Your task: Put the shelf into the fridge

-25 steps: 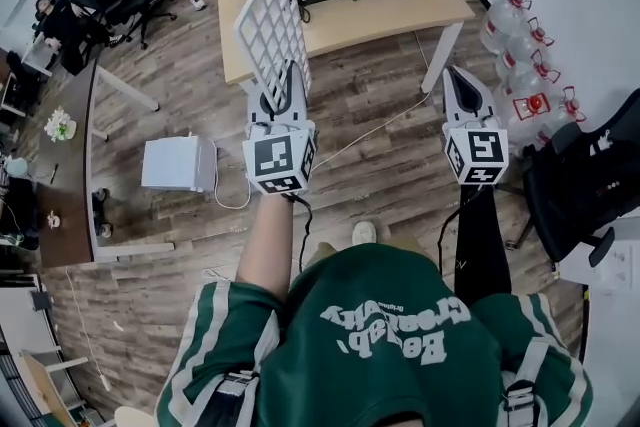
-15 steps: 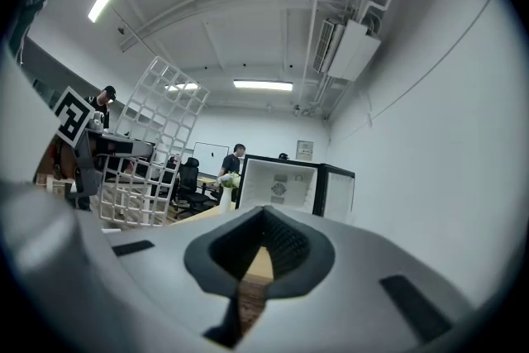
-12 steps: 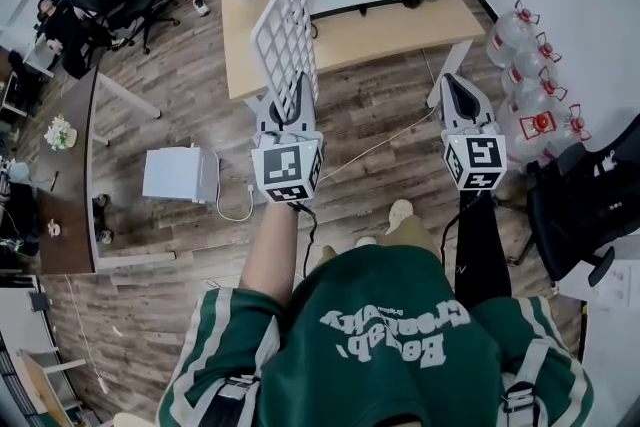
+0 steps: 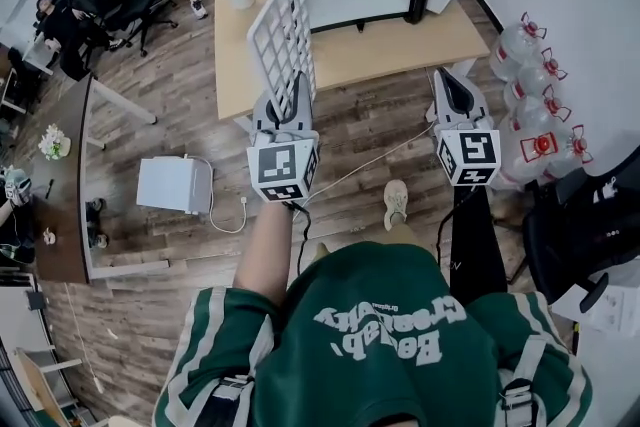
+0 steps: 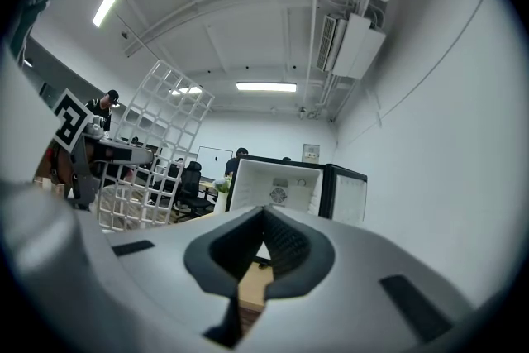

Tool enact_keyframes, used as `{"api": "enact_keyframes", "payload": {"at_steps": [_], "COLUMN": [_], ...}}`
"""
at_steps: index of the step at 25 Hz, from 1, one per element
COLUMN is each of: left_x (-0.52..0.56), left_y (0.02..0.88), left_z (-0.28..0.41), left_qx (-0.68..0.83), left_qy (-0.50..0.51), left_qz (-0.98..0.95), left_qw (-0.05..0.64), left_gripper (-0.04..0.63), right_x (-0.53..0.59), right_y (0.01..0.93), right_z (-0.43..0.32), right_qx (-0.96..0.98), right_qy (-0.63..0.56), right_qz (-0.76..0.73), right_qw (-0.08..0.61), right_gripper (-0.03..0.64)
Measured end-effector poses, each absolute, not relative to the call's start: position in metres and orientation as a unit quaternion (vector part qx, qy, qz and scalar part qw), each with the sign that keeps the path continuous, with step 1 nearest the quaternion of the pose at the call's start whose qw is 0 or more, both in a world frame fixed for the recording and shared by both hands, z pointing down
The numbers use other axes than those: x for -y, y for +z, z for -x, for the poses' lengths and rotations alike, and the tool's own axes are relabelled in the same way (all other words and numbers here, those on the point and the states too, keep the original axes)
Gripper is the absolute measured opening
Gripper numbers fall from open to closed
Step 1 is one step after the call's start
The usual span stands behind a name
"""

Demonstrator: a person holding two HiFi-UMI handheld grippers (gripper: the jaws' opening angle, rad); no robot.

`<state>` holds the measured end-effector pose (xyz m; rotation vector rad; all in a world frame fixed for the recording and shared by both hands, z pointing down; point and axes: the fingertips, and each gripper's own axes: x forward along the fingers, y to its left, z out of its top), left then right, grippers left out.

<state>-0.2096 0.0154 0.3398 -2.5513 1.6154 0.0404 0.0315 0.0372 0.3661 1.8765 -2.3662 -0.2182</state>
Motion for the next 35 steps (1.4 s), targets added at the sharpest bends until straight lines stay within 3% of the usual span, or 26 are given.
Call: {"api": "enact_keyframes", "payload": {"at_steps": [17,35], "left_x": [0.143,0.215], "left_y": [0.365,0.401], "left_z": [0.127,0.089], "left_qx": [-0.565,-0.598], "left_qy": [0.011,0.031], "left_qz": [0.825,0.798], "left_qw": [0.013,-0.063], "left_gripper": [0.026,0.026], "right_x": [0.158,0.248], "right_y": [0.363,0.381], "right_z": [-0.093,-0.115], "right_qx": [0.816,0.851], "right_qy": [-0.072,-0.060], "right_qz": [-0.571,-0.519], "right_qw": [0.051,0.052], "right_gripper": [0.003,0.003]}}
